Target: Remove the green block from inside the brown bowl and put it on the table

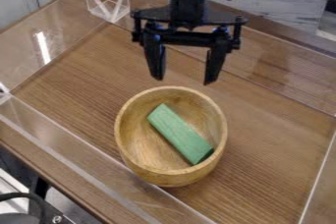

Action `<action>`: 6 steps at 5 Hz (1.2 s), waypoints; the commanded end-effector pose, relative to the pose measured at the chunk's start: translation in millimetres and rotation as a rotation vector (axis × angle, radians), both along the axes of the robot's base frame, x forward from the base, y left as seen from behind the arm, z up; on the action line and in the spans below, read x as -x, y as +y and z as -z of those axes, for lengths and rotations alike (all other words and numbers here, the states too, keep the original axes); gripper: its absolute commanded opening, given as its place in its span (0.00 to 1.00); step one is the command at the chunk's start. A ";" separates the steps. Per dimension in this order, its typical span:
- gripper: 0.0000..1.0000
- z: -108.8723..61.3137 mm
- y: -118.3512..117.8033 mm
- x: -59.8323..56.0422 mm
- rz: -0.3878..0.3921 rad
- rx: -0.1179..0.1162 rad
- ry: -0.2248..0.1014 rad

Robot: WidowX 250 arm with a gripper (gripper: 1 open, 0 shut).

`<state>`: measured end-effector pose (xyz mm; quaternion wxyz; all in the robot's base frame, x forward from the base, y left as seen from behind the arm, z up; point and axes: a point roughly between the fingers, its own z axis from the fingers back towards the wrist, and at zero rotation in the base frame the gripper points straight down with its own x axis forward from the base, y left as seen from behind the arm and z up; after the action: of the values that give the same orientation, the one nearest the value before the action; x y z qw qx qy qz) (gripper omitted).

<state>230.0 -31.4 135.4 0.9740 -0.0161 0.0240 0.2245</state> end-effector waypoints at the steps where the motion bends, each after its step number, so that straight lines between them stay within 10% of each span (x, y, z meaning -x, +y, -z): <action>1: 1.00 1.5 -10.9 9.8 -0.084 0.016 -0.048; 4: 1.00 34.8 0.6 -3.6 -0.253 0.034 -0.065; 6: 1.00 53.9 12.9 2.9 -0.217 0.057 -0.064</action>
<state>223.6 -19.3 75.8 0.9436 -0.0487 0.0097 0.3274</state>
